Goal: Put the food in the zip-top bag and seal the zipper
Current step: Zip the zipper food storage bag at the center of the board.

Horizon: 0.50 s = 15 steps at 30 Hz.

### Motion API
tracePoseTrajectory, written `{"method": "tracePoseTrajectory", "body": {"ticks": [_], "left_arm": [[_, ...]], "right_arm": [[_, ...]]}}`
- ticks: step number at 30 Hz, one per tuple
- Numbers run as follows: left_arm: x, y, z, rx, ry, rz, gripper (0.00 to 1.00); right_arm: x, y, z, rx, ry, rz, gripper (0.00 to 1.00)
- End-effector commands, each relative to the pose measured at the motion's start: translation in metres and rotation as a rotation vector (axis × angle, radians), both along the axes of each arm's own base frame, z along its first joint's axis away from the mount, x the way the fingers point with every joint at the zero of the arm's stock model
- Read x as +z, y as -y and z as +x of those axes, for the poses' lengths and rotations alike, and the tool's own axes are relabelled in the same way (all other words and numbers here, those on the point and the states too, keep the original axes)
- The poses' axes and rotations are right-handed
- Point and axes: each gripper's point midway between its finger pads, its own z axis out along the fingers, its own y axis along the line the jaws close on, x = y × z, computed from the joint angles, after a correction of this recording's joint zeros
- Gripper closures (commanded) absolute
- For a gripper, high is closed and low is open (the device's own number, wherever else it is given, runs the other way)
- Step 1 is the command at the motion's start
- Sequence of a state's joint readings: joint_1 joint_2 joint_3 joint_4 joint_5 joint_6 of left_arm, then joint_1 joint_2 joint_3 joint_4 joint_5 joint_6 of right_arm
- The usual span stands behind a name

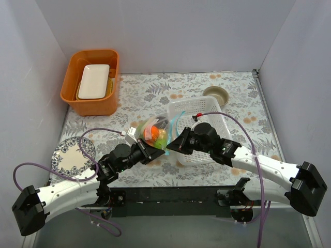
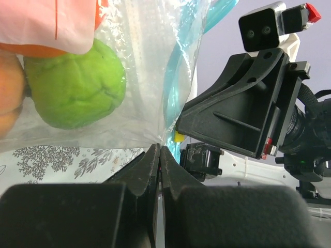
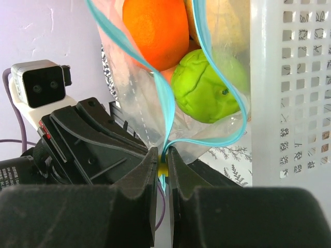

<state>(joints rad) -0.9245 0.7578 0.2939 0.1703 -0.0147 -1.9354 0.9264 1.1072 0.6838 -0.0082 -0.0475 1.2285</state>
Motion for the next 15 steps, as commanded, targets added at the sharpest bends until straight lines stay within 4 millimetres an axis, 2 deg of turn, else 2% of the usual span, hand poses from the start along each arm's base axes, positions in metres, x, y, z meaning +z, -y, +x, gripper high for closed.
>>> {"method": "tracePoseTrajectory", "body": {"ticks": [1,15], "left_arm": [[0.008,0.005,-0.019,-0.108,0.010,0.011,1.00],[0.010,0.013,-0.040,-0.257,0.029,0.043,1.00]], "right_arm": [[0.002,0.014,0.021,-0.127,0.038,0.014,0.96],[0.011,0.022,0.030,-0.196,0.067,0.040,0.95]]}}
